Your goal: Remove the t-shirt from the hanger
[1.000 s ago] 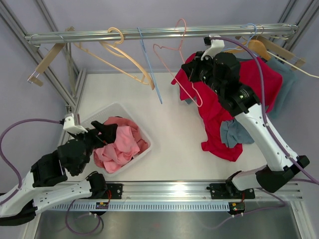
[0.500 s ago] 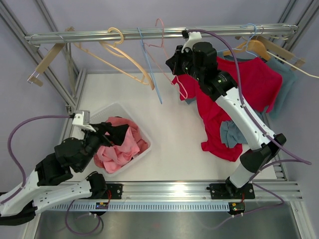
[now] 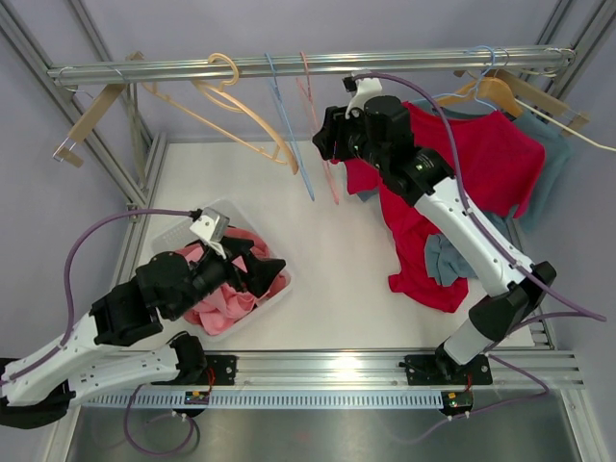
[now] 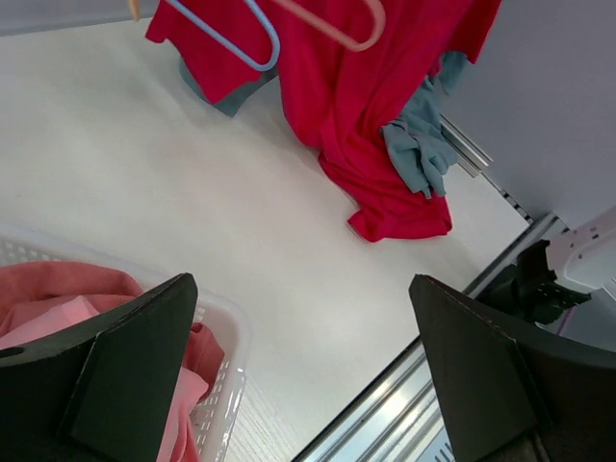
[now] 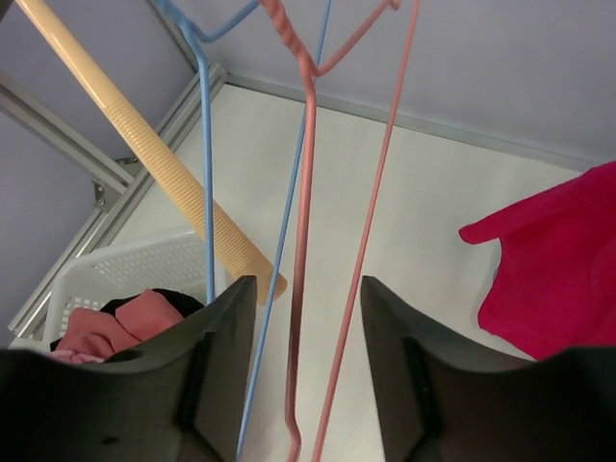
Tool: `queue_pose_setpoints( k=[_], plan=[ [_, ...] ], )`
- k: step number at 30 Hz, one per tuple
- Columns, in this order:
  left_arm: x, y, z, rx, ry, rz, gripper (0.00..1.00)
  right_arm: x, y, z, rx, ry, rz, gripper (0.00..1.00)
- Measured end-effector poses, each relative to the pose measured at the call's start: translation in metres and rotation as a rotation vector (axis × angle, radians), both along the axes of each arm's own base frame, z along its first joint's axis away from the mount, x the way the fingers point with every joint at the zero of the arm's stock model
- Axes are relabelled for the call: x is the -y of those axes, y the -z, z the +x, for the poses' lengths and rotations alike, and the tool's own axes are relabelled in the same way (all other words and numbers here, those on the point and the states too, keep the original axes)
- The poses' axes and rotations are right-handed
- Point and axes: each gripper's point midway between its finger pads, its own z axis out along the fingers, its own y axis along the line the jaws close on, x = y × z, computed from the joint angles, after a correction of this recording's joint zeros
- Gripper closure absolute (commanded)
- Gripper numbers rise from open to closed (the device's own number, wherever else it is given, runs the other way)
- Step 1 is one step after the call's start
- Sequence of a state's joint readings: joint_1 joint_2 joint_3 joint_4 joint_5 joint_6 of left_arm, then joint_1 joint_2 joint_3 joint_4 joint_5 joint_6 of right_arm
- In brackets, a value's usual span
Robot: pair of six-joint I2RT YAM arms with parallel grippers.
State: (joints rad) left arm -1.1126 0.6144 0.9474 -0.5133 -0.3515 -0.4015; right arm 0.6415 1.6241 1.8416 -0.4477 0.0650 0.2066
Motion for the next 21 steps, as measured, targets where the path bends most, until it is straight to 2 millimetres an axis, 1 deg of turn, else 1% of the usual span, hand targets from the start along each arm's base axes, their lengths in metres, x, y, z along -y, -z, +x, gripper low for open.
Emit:
queue_pose_setpoints(
  k=[1,4,6,7,8,9,10,11,12,13,15,17,19,21],
  plan=[
    [0.001,-0.005,-0.003,0.010,0.020,-0.005,0.01,0.003,0.000,-0.004,-0.001,-0.005,-0.008,0.38],
    [0.004,-0.014,-0.009,0.036,0.072,-0.022,0.01,0.015,-0.012,-0.021,0.023,-0.026,-0.010,0.37],
    [0.005,-0.016,-0.014,0.047,0.102,-0.026,0.01,0.029,-0.025,-0.035,0.046,-0.053,0.010,0.38],
    [0.005,-0.017,-0.016,0.053,0.116,-0.026,0.01,0.042,-0.034,-0.041,0.058,-0.059,0.029,0.38],
    [0.005,-0.019,-0.019,0.059,0.132,-0.028,0.01,0.062,-0.044,-0.043,0.077,-0.044,0.055,0.38],
    [0.005,-0.020,-0.021,0.064,0.147,-0.031,0.01,0.087,-0.052,-0.042,0.094,-0.010,0.073,0.39],
    [0.005,-0.020,-0.024,0.070,0.160,-0.033,0.01,0.116,-0.061,-0.039,0.117,0.041,0.089,0.39],
    [0.005,-0.021,-0.026,0.076,0.175,-0.034,0.01,0.142,-0.070,-0.037,0.138,0.094,0.098,0.39],
    [0.005,-0.020,-0.028,0.081,0.187,-0.033,0.01,0.164,-0.077,-0.035,0.159,0.141,0.104,0.39],
    [0.005,-0.020,-0.030,0.086,0.200,-0.031,0.01,0.180,-0.083,-0.036,0.178,0.169,0.106,0.39],
    [0.007,-0.021,-0.034,0.095,0.229,-0.028,0.01,0.197,-0.091,-0.038,0.200,0.180,0.101,0.39],
    [0.008,-0.021,-0.038,0.104,0.254,-0.026,0.01,0.213,-0.096,-0.036,0.219,0.187,0.086,0.38],
    [0.008,-0.018,-0.041,0.107,0.271,-0.025,0.01,0.230,-0.100,-0.031,0.230,0.189,0.067,0.37],
    [0.010,-0.014,-0.043,0.105,0.289,-0.021,0.01,0.254,-0.101,-0.023,0.234,0.214,0.048,0.37]
  ],
)
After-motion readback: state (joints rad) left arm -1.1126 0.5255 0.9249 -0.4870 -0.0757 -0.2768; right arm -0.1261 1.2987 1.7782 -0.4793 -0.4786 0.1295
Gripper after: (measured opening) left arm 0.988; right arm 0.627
